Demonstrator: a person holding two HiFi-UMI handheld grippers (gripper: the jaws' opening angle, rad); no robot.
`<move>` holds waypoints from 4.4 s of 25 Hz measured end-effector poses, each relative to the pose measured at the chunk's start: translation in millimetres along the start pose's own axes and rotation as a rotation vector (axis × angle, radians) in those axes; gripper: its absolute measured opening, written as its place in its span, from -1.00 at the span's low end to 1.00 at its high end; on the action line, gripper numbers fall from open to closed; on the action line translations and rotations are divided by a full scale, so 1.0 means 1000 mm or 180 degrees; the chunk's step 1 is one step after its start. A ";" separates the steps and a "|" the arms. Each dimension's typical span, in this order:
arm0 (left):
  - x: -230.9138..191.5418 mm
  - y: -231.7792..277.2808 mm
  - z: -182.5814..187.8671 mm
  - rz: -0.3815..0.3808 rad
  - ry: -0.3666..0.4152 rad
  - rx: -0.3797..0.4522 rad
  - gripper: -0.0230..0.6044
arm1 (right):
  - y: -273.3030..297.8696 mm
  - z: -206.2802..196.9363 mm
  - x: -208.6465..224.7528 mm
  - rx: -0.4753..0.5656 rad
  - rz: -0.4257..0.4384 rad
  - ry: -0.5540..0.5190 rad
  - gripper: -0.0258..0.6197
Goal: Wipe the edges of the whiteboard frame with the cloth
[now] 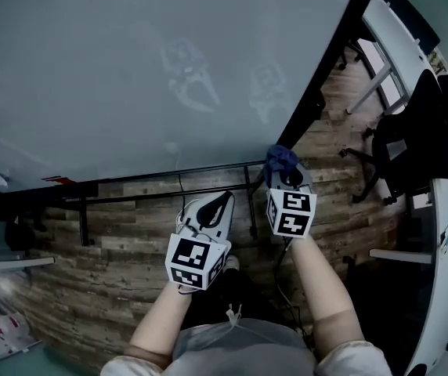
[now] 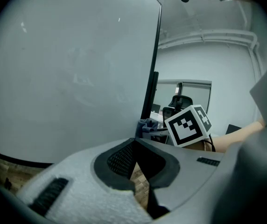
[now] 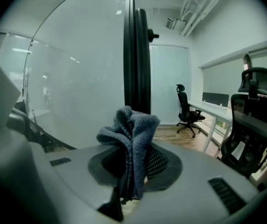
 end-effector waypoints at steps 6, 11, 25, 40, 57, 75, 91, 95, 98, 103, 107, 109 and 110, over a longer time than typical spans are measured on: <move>-0.022 -0.001 -0.028 0.0114 -0.0132 -0.0157 -0.87 | 0.016 -0.022 -0.002 -0.0093 -0.0137 -0.0051 -0.71; -0.031 -0.002 -0.034 0.0187 -0.0248 -0.0154 -0.87 | 0.031 -0.049 -0.003 -0.0330 -0.0140 0.0048 -0.71; -0.067 -0.035 -0.039 0.0460 -0.0385 -0.0125 -0.87 | 0.046 -0.069 -0.039 -0.0678 -0.0099 0.0145 -0.71; -0.174 -0.147 -0.063 0.0701 -0.0565 -0.0154 -0.87 | 0.056 -0.054 -0.203 -0.0814 0.0130 0.0058 -0.71; -0.319 -0.281 -0.079 0.0861 -0.0690 -0.0095 -0.87 | 0.062 -0.017 -0.399 -0.0767 0.0040 -0.0022 -0.71; -0.430 -0.413 -0.102 0.1162 -0.0859 0.0038 -0.87 | 0.065 0.003 -0.563 -0.0763 0.0060 0.0004 -0.71; -0.518 -0.449 -0.118 0.1321 -0.0866 0.0127 -0.87 | 0.077 -0.006 -0.681 -0.0788 0.0273 0.0241 -0.71; -0.541 -0.455 -0.117 0.1267 -0.0837 0.0121 -0.87 | 0.079 -0.006 -0.692 -0.0734 0.0191 0.0273 -0.71; -0.550 -0.459 -0.117 0.1201 -0.0860 0.0079 -0.87 | 0.082 -0.009 -0.701 -0.0758 0.0238 0.0304 -0.71; -0.551 -0.469 -0.115 0.1164 -0.0858 -0.0023 -0.87 | 0.082 -0.011 -0.721 -0.0990 0.0365 0.0526 -0.71; -0.567 -0.481 -0.112 0.1198 -0.0902 -0.0001 -0.87 | 0.084 -0.011 -0.740 -0.1092 0.0458 0.0615 -0.71; -0.574 -0.483 -0.113 0.1195 -0.0927 -0.0007 -0.87 | 0.084 -0.012 -0.744 -0.1115 0.0488 0.0619 -0.71; -0.579 -0.483 -0.113 0.1190 -0.0933 -0.0015 -0.87 | 0.085 -0.012 -0.745 -0.1117 0.0512 0.0635 -0.71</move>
Point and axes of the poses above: the fingertips, and each gripper's own axes: y forward along the fingers, x to its right, z out of its top, the point moved 2 cm from there along -y, backward along the fingers, and after that the axes turned 5 degrees about -x, right-handed, at the moved point
